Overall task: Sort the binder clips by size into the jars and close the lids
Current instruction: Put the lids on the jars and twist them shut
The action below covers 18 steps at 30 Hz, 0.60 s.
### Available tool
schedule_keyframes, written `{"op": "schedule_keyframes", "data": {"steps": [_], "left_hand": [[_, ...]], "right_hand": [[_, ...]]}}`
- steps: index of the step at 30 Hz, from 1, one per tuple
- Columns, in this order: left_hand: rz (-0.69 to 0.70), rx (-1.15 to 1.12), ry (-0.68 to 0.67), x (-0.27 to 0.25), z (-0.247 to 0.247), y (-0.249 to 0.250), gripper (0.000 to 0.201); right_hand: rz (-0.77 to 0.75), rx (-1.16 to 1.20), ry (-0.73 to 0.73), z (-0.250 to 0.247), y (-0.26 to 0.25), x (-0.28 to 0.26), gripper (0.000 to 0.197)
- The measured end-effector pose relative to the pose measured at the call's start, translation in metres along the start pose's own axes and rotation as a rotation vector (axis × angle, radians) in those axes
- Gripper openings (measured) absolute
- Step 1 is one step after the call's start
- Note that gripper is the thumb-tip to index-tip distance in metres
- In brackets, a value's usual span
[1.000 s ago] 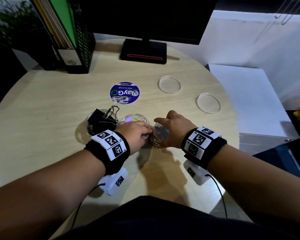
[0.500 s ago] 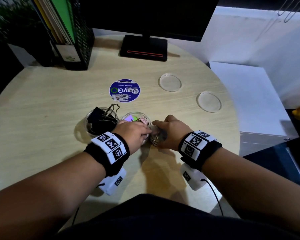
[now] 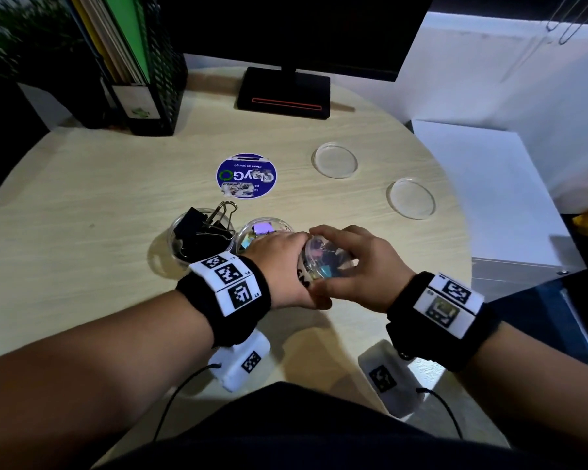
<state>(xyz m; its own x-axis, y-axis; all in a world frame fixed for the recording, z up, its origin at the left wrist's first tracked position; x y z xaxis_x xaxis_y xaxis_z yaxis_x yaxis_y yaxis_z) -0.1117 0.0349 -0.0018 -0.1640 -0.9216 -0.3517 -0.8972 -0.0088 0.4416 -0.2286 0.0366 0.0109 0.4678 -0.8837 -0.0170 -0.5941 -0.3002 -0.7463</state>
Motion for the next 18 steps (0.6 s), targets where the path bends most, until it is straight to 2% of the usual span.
{"op": "schedule_keyframes", "data": {"steps": [2, 4, 6, 9, 12, 16, 18], "left_hand": [[-0.019, -0.137, -0.090, 0.000, 0.002, 0.000, 0.060], [0.004, -0.294, -0.198, -0.002, 0.001, 0.002, 0.065], [0.069, -0.375, -0.293, -0.007, -0.002, 0.007, 0.063], [0.128, -0.452, -0.420, -0.014, -0.003, 0.016, 0.049], [0.128, -0.339, -0.319, -0.013, -0.008, 0.020, 0.051], [0.070, -0.046, -0.047, -0.011, -0.020, 0.025, 0.049], [0.061, -0.010, -0.026, -0.011, -0.020, 0.026, 0.053]], "right_hand": [[0.000, 0.079, -0.009, -0.003, -0.003, -0.001, 0.072], [-0.038, 0.136, -0.061, -0.006, -0.007, -0.001, 0.068], [-0.150, 0.043, -0.124, -0.012, -0.018, -0.002, 0.072], [-0.339, -0.129, -0.132, -0.020, -0.036, -0.006, 0.081], [-0.376, -0.240, -0.108, -0.023, -0.038, -0.007, 0.079], [-0.186, -0.290, -0.031, -0.020, -0.022, 0.002, 0.084], [-0.125, -0.308, -0.039, -0.014, -0.015, 0.005, 0.086]]}}
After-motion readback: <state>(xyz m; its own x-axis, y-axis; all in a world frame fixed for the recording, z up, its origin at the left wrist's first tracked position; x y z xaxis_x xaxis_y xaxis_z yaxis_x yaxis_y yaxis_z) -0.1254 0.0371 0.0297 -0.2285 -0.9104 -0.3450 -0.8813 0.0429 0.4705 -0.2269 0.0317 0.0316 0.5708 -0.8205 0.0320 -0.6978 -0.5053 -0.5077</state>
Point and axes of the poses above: each hand's wrist, its own x-axis towards the middle knuckle, its own z-axis out of the palm, y = z × x, the point moved 7 cm from there along x, towards the middle knuckle, and after that the axes turned 11 degrees about -z, right-handed, at the moved point
